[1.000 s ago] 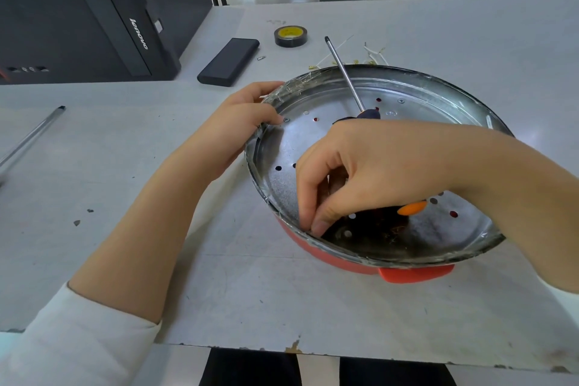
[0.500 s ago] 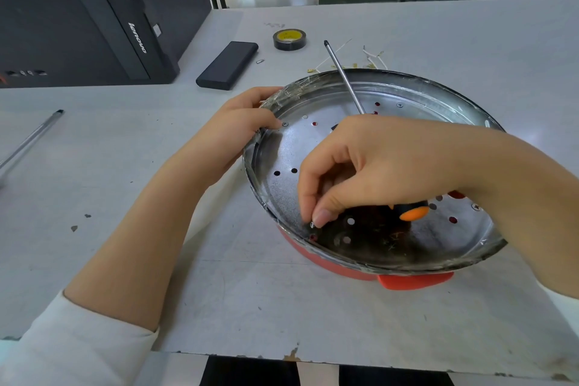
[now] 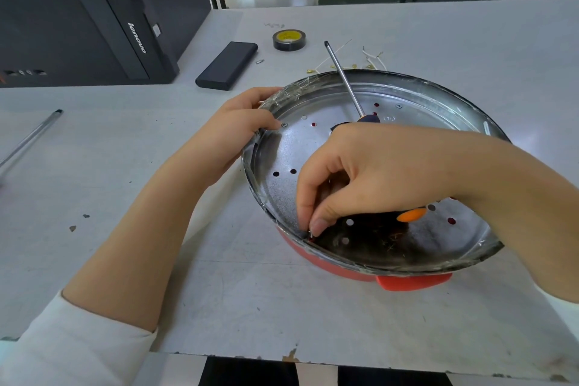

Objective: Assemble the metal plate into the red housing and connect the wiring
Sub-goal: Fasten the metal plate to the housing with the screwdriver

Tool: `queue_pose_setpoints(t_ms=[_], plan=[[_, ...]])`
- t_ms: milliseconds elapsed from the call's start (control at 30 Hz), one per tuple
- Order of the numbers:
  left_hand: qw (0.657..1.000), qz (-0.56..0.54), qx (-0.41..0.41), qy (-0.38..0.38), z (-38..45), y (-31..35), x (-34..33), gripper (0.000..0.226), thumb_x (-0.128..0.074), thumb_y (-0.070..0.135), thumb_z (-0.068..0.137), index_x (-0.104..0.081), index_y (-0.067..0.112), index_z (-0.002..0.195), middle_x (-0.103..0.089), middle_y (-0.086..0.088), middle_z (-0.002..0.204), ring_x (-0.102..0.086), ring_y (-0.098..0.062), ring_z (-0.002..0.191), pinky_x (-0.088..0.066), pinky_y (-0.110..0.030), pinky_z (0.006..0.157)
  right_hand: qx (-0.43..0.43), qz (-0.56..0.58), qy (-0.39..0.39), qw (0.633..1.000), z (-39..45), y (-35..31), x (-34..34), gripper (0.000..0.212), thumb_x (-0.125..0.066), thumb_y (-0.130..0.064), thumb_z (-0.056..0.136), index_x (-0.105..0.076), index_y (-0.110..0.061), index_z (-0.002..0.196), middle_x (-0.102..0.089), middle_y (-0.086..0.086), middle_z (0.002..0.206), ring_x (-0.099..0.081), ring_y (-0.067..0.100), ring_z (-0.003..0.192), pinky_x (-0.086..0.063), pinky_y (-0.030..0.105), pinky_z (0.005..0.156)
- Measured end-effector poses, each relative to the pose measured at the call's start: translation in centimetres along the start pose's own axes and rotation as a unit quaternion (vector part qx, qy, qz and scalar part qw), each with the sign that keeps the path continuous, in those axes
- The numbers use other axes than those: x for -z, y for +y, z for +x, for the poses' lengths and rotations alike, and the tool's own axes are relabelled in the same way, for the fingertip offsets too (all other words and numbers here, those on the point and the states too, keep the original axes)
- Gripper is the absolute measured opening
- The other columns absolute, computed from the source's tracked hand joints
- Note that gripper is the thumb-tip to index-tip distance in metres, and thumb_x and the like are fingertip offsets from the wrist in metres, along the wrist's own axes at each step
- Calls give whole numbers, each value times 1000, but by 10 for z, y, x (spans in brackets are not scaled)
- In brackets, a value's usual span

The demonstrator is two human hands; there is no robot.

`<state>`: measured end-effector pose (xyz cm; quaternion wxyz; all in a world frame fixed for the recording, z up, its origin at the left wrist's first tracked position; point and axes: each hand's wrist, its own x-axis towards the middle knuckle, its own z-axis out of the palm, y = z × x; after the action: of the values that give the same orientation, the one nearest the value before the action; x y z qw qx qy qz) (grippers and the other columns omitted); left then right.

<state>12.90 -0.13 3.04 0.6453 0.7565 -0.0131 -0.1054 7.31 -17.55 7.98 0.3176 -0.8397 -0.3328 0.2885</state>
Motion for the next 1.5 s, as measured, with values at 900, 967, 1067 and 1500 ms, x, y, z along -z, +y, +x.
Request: queue_pose_setpoints(t_ms=[900, 967, 1067, 1500], plan=[[1000, 10, 4, 0, -2, 2, 0, 46, -48, -7, 89, -61, 21, 124, -67, -14, 120, -66, -21, 89, -56, -30, 78, 7, -51, 10, 999, -1, -1, -2, 9, -77, -20, 77, -74, -27, 73, -71, -8, 68, -62, -2, 60, -45, 9, 57], [1000, 10, 6, 1, -2, 2, 0, 47, -48, -7, 89, -61, 22, 124, -67, -13, 120, -66, -21, 89, -56, -30, 76, 10, -55, 13, 998, 0, -1, -3, 8, -77, -22, 76, -74, -28, 73, -71, -9, 70, -64, -1, 65, -48, 12, 62], [1000, 8, 5, 1, -2, 1, -1, 47, -48, -7, 89, -61, 21, 125, -68, -11, 115, -66, -20, 87, -56, -27, 73, 18, -46, 22, 999, 0, -1, -4, 10, -77, -21, 76, -73, -28, 70, -70, -12, 65, -61, -5, 59, -40, 4, 57], [1000, 6, 9, 5, -4, 3, -2, 48, -47, -7, 90, -60, 18, 128, -65, -17, 126, -65, -23, 93, -55, -33, 82, 23, -73, 20, 997, -2, -4, -4, 11, -78, -23, 76, -73, -31, 70, -71, -11, 71, -61, -3, 67, -42, 7, 64]])
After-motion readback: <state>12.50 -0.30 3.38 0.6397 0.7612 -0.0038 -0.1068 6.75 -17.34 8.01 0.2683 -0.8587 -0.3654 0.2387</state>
